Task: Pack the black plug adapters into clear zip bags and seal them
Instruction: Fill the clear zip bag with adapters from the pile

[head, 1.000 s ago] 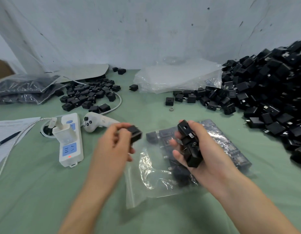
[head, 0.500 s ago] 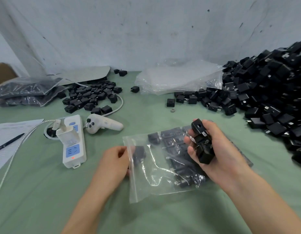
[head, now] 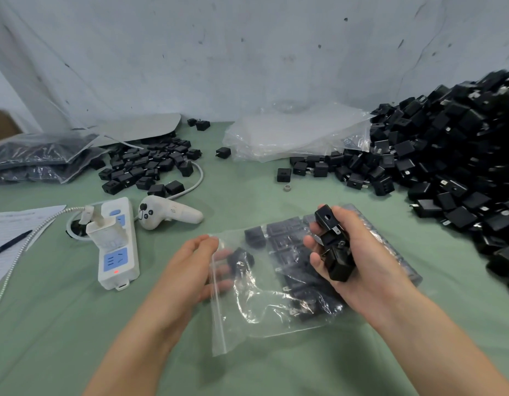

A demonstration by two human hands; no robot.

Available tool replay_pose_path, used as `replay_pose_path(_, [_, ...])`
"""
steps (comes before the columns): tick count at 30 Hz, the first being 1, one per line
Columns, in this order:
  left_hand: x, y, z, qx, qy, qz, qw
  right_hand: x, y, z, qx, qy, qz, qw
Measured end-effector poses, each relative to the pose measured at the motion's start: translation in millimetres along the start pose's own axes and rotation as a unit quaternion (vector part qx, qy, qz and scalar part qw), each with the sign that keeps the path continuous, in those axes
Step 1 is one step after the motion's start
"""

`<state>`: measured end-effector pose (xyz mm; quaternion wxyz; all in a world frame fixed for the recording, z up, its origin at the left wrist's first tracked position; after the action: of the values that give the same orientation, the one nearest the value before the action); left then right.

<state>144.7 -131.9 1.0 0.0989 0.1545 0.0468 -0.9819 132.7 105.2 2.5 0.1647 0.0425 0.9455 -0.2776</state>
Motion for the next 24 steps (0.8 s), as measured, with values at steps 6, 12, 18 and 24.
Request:
replay_pose_path(6, [1.9, 1.3, -1.3, -0.033, -0.001, -0.001, 0.999, 1.2, 0.7, -0.1, 0.004, -0.005, 0.005, 1.000])
replay_pose_path(12, [-0.5, -4.0, -4.2, -0.067, 0.016, -0.007, 0.998, 1.5, 1.9, -0.6, 0.005, -0.006, 0.006, 1.000])
replay_pose_path(18, [-0.5, -21.3, -8.6, -0.134, 0.043, -0.029, 0.990, -0.3, 1.7, 1.1, 0.003, -0.013, 0.011, 1.000])
replay_pose_path(24, [-4.1, -22.5, -8.7, -0.176, 0.067, -0.035, 0.981, 0.1, 2.7, -0.2, 0.002, -0.015, 0.020, 1.000])
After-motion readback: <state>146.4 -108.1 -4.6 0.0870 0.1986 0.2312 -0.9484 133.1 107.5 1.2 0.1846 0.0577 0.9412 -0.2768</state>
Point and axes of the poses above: each hand's wrist, its own x-axis towards the middle knuckle, its own y-axis out of the back of the hand, z = x × y, the point moved 8 cm from there along x, towards the middle knuckle, and after that the axes turned 6 degrees about -x, right-handed, at the moved point
